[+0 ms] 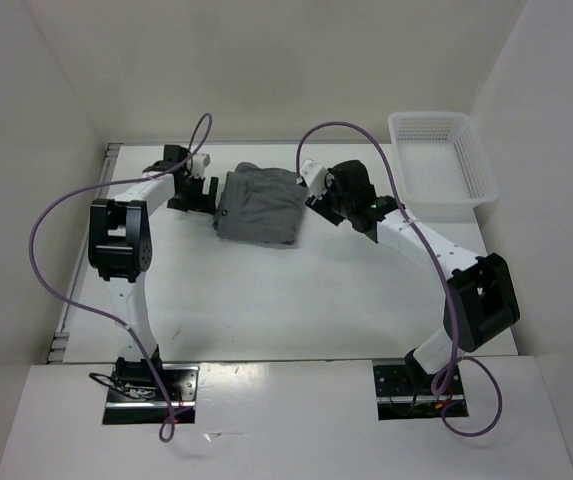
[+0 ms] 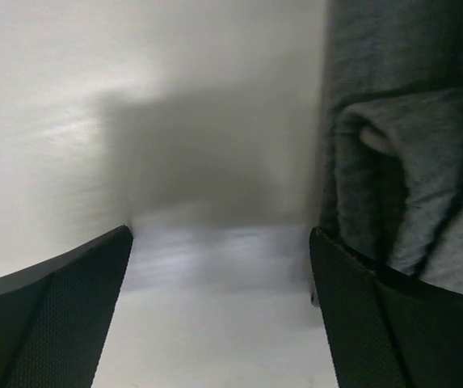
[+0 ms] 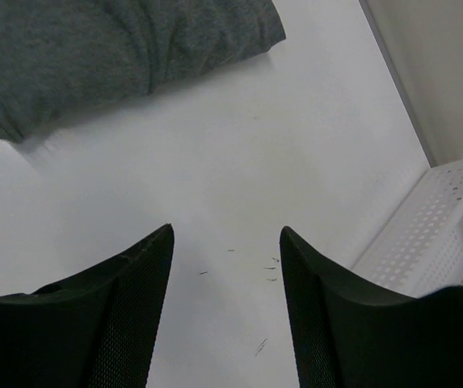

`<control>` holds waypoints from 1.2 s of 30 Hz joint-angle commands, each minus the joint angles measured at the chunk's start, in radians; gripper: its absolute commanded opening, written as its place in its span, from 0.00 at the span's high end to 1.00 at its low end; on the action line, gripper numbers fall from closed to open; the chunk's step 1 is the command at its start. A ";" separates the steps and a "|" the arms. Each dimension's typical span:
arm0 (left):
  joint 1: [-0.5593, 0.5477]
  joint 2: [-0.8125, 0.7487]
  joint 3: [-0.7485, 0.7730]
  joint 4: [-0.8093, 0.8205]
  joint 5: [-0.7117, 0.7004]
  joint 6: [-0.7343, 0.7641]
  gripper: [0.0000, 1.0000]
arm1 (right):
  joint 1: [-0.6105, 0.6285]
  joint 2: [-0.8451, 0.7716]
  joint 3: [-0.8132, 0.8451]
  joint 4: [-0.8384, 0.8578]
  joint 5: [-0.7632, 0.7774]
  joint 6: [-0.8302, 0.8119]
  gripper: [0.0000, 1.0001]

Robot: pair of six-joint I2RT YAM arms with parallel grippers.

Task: Fold and stack the shorts
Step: Fold the shorts

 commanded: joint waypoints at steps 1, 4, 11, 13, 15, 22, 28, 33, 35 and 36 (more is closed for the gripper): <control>-0.075 -0.033 -0.137 -0.003 0.045 -0.004 0.00 | -0.007 -0.017 -0.032 0.055 0.038 -0.019 0.39; -0.086 -0.072 -0.184 0.007 0.021 -0.004 0.00 | -0.016 -0.026 -0.041 0.064 0.038 -0.019 0.39; -0.124 -0.125 -0.206 -0.022 0.013 -0.004 0.00 | -0.016 -0.055 -0.063 0.092 0.060 -0.031 0.36; -0.084 -0.134 -0.206 -0.032 -0.009 -0.004 0.00 | -0.039 -0.076 -0.063 0.092 0.060 -0.031 0.35; -0.016 -0.166 -0.215 -0.045 -0.019 -0.004 0.00 | -0.073 -0.090 -0.063 0.082 0.069 -0.019 0.33; 0.164 -0.368 -0.249 -0.094 -0.044 -0.004 0.00 | -0.306 -0.150 -0.063 0.009 0.016 0.165 0.00; 0.267 -0.574 -0.350 -0.080 -0.027 -0.004 0.00 | -0.346 -0.317 -0.134 -0.089 -0.052 0.299 0.00; 0.351 -0.623 -0.388 -0.091 0.057 -0.004 0.00 | -0.346 -0.420 -0.195 -0.089 0.121 0.371 0.00; 0.396 -0.632 -0.402 -0.091 0.099 -0.004 0.00 | -0.346 -0.444 -0.218 -0.089 0.141 0.386 0.00; 0.407 -0.633 -0.402 -0.105 0.099 -0.004 0.00 | -0.346 -0.473 -0.229 -0.089 0.141 0.386 0.00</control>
